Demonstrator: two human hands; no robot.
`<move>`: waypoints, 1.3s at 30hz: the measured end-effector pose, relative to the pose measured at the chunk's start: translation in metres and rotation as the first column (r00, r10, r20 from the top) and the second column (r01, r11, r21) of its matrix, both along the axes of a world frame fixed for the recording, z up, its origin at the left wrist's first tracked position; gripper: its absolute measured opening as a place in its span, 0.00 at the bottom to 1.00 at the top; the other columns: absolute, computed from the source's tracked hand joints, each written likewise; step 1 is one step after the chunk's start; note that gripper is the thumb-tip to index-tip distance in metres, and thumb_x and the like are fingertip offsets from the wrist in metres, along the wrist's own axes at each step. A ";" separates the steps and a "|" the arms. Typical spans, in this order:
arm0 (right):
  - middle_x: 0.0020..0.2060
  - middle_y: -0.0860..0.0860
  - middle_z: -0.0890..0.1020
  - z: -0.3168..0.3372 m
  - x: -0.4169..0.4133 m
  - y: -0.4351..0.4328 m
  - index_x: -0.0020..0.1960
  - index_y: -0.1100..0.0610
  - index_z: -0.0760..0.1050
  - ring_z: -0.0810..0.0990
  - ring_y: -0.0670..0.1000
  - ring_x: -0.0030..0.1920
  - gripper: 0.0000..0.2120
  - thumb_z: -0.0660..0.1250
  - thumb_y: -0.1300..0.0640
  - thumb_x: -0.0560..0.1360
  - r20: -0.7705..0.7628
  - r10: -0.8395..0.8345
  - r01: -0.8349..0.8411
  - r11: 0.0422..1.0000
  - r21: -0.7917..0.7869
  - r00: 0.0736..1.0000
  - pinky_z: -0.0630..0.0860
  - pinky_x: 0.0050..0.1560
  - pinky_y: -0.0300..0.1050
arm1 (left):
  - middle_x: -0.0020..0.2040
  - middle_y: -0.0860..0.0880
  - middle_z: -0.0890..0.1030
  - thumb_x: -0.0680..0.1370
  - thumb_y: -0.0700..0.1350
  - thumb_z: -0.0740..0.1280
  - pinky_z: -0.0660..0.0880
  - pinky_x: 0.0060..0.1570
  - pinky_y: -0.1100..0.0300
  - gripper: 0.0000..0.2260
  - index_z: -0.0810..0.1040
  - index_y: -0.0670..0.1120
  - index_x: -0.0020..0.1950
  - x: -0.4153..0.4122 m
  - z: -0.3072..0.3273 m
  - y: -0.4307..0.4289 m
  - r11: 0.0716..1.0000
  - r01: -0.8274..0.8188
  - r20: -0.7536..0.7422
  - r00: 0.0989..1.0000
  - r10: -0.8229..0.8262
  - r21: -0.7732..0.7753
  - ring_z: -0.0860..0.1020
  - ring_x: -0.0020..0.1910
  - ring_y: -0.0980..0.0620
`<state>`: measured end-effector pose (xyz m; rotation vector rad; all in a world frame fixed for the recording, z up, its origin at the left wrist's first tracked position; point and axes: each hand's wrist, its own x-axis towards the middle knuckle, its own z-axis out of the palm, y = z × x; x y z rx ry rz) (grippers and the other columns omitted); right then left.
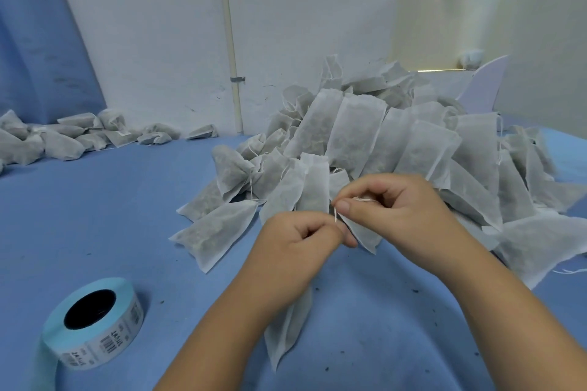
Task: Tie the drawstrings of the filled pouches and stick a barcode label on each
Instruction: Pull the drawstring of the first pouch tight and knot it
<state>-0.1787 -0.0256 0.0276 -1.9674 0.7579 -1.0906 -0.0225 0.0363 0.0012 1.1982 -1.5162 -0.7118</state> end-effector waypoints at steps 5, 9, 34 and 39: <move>0.30 0.57 0.78 -0.006 0.007 -0.002 0.37 0.49 0.84 0.71 0.46 0.32 0.05 0.74 0.55 0.71 -0.033 -0.072 0.073 0.997 0.019 0.997 0.67 0.34 0.38 | 0.23 0.51 0.62 0.70 0.47 0.64 0.59 0.24 0.64 0.11 0.83 0.49 0.31 0.002 0.009 0.001 0.992 0.032 -0.300 0.954 0.007 0.126 0.59 0.23 0.54; 0.47 0.42 0.78 -0.005 0.006 -0.003 0.51 0.44 0.81 0.76 0.39 0.49 0.10 0.74 0.52 0.71 -0.221 -0.303 0.254 0.941 -0.225 0.927 0.69 0.50 0.32 | 0.22 0.51 0.60 0.77 0.39 0.60 0.59 0.21 0.65 0.16 0.80 0.45 0.32 0.005 0.011 0.001 0.976 0.125 -0.491 0.871 -0.022 0.179 0.56 0.20 0.55; 0.35 0.55 0.84 -0.002 0.021 0.018 0.38 0.60 0.84 0.79 0.47 0.33 0.07 0.70 0.64 0.73 0.109 0.047 -0.084 0.931 0.356 0.993 0.76 0.33 0.38 | 0.21 0.52 0.60 0.74 0.41 0.59 0.59 0.19 0.66 0.14 0.73 0.45 0.29 0.015 0.012 0.000 0.909 0.278 -0.605 0.795 -0.036 0.310 0.56 0.18 0.57; 0.28 0.51 0.80 -0.003 0.022 0.020 0.33 0.56 0.82 0.76 0.44 0.29 0.08 0.70 0.63 0.70 -0.034 -0.002 0.009 0.973 0.230 0.999 0.75 0.32 0.37 | 0.23 0.50 0.61 0.68 0.43 0.63 0.60 0.21 0.65 0.08 0.72 0.45 0.29 0.017 0.012 0.003 0.905 0.243 -0.511 0.859 -0.033 0.350 0.57 0.20 0.55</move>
